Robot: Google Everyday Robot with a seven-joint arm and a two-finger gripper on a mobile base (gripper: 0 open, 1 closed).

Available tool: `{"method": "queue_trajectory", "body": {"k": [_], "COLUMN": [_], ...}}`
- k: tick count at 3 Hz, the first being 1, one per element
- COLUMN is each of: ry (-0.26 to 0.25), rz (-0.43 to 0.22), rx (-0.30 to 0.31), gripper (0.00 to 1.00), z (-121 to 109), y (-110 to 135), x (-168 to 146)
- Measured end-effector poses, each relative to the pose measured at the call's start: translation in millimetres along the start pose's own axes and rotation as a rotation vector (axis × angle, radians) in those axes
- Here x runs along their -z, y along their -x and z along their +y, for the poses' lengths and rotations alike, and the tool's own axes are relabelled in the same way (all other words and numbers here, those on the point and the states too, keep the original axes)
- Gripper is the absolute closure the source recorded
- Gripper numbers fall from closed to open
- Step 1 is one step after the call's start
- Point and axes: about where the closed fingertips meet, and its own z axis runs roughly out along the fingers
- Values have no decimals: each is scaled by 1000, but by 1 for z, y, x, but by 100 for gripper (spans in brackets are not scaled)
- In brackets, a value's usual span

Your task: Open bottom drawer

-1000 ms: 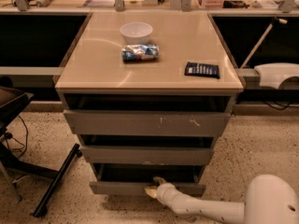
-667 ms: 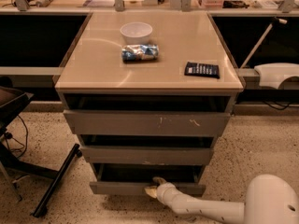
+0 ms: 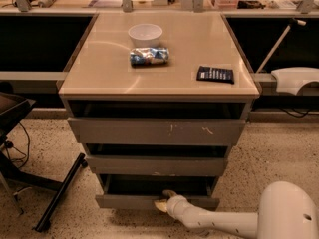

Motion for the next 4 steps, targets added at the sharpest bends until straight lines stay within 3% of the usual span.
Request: {"method": "queue_trajectory", "body": {"k": [2, 3, 4], "ry": [1, -6, -6], "rz": [5, -7, -7], "rx": [13, 13, 13], "gripper": [100, 100, 100], "z": [9, 22, 22], "y": [-9, -31, -24], "x": [16, 39, 44]}}
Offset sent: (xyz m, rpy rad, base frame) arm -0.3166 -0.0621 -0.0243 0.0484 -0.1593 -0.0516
